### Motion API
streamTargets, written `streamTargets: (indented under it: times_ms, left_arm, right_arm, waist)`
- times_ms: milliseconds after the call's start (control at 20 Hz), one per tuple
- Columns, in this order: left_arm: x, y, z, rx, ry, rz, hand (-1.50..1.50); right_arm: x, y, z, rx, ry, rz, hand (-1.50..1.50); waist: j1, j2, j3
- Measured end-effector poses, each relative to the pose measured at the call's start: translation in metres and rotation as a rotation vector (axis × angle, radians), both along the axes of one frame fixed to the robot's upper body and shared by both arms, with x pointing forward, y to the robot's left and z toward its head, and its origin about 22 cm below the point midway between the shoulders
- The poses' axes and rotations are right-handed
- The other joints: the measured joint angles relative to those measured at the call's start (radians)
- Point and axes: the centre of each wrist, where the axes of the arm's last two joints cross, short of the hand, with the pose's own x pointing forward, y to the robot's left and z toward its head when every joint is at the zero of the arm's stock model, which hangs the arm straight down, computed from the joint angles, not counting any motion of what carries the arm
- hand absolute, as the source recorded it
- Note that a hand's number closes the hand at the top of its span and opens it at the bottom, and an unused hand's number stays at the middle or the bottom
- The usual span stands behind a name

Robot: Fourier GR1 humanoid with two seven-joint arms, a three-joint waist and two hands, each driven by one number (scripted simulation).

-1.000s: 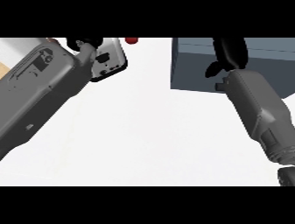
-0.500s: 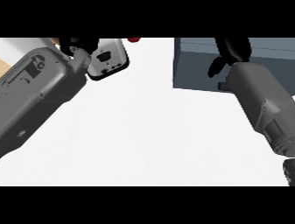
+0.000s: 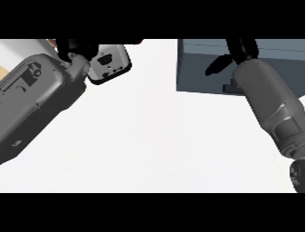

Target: Pick up the can, place it into the drawer and close the drawer

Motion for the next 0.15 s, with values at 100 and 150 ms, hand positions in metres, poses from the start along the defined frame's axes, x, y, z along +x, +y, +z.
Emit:
streamTargets:
  times_ms: [100, 150]
  left_arm:
    - [-0.0016, 0.0016, 0.0008, -0.002, 0.000, -0.003, -1.50]
    - [-0.0019, 0.0034, -0.0015, -0.004, 0.003, -0.001, -1.50]
  right_arm:
    - [0.0024, 0.0002, 0.0074, 0.089, 0.002, 0.010, -1.50]
    - [0.0029, -0.0002, 0.0088, 0.122, 0.004, 0.018, -1.50]
  waist:
    - [0.004, -0.006, -0.004]
    - [0.004, -0.004, -0.003]
